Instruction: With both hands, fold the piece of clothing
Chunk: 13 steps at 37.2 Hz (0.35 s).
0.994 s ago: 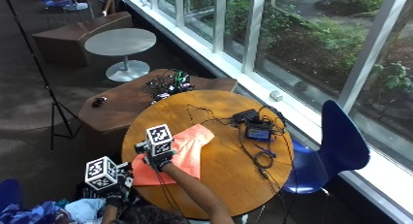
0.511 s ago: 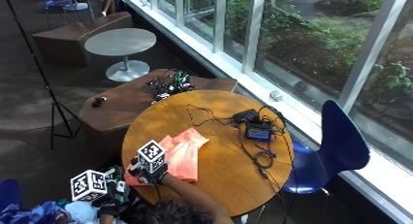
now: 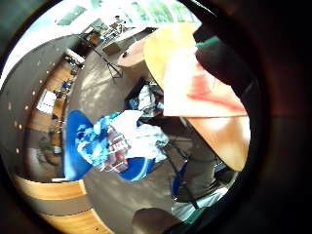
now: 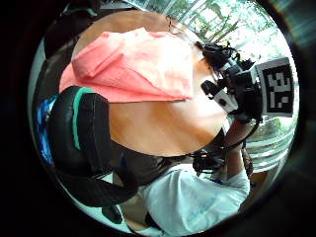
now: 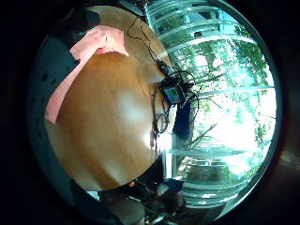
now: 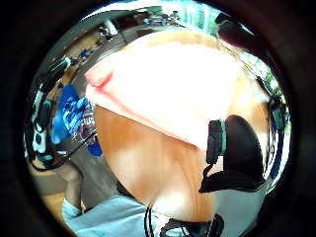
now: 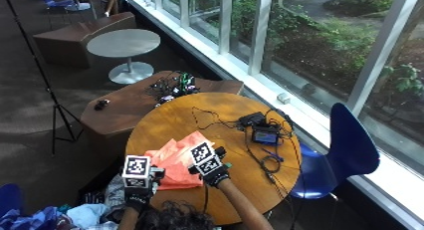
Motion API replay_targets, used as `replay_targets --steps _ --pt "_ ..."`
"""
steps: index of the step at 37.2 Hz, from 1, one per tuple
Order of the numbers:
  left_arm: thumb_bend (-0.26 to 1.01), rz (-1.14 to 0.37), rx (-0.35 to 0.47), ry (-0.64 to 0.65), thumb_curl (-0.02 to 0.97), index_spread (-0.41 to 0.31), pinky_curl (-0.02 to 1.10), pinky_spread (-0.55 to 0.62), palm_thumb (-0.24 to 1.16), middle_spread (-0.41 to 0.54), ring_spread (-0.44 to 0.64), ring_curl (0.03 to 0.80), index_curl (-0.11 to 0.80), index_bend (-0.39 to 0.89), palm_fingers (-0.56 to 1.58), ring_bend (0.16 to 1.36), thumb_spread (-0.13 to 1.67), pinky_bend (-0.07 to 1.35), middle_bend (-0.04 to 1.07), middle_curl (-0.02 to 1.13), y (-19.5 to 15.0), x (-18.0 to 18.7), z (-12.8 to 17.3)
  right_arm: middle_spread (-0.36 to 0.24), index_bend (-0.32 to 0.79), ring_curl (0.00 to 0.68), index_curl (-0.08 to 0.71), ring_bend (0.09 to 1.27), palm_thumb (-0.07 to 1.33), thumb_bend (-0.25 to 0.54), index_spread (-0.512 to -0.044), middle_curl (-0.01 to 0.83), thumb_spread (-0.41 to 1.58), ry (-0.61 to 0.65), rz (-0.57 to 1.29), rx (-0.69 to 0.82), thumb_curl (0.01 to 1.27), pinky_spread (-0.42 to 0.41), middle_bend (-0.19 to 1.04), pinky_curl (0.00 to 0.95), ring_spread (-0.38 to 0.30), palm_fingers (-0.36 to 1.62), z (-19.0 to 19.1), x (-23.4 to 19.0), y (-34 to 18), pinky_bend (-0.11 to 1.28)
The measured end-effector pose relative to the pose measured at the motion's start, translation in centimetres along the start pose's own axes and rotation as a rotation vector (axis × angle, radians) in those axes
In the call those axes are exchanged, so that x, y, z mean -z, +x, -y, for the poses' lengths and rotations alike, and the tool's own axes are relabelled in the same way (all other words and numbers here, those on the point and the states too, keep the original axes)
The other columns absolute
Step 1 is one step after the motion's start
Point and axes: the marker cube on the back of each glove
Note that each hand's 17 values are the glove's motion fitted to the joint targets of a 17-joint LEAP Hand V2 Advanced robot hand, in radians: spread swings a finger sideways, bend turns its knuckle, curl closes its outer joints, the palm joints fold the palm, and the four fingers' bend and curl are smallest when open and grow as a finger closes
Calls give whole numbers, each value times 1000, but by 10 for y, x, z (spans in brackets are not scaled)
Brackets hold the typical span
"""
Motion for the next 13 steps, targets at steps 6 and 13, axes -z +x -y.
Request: replay_targets --steps 6,13 --pt "22 105 -43 -44 196 -177 414 85 110 -144 -53 355 349 116 617 459 1406 324 174 417 28 8 -2 -121 141 321 289 304 899 -24 -340 397 1112 -57 15 -90 506 96 200 354 -102 529 -22 -7 22 379" --pt "4 85 -63 -86 201 -175 415 102 105 -146 -43 355 334 121 598 472 1406 330 183 414 39 13 -5 -111 129 319 283 305 858 -20 -341 389 1196 3 112 -126 482 123 188 353 -65 534 -24 -7 19 383"
